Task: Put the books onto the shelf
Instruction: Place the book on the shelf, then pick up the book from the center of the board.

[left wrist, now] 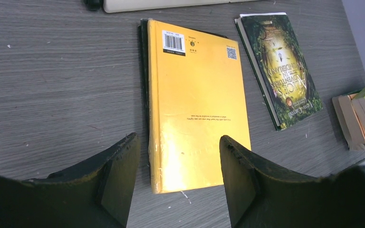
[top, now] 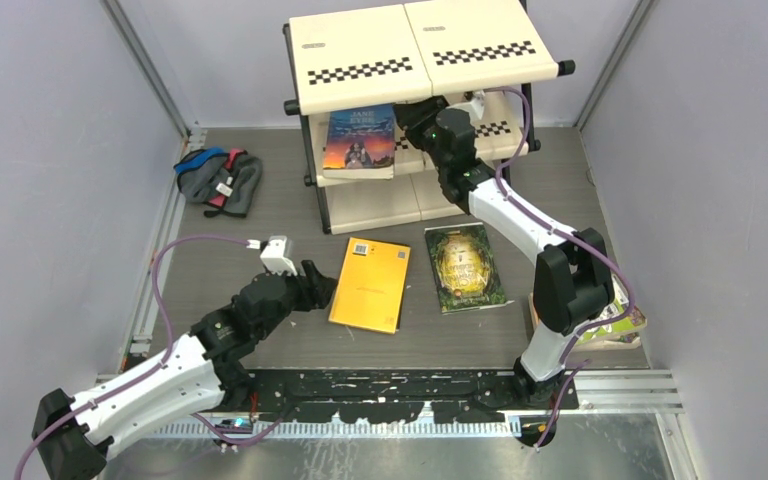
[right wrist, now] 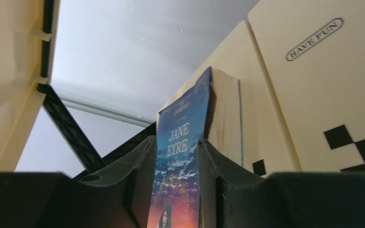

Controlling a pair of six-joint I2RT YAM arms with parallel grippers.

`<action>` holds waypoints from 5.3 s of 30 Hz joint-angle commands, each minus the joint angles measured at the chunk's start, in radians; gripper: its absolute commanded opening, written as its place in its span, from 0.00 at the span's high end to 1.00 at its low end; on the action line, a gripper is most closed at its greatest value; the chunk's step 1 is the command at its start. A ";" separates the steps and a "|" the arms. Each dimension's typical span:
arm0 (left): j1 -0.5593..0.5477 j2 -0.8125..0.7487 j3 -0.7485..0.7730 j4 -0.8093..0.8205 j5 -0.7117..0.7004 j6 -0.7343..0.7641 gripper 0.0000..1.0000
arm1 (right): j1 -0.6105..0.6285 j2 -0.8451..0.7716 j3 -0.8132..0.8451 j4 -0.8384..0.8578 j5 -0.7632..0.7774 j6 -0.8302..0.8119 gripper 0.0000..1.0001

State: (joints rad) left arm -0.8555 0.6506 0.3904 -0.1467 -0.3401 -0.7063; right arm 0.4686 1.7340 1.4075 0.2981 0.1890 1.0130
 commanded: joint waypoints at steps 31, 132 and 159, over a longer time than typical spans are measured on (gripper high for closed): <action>-0.002 -0.040 0.029 0.027 -0.005 0.024 0.37 | 0.036 0.058 0.024 -0.031 0.081 0.059 0.80; 0.369 0.697 -0.067 0.692 0.780 -0.121 0.38 | 0.329 -0.402 -0.855 -0.177 0.287 -0.094 0.32; 0.373 0.520 -0.073 0.674 0.883 -0.223 0.47 | 0.436 -0.247 -0.820 -0.008 0.190 -0.021 0.31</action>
State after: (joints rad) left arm -0.4763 1.1942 0.3023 0.4362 0.4618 -0.8883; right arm 0.8894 1.4776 0.5602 0.2626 0.4023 0.9798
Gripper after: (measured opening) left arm 0.538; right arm 0.688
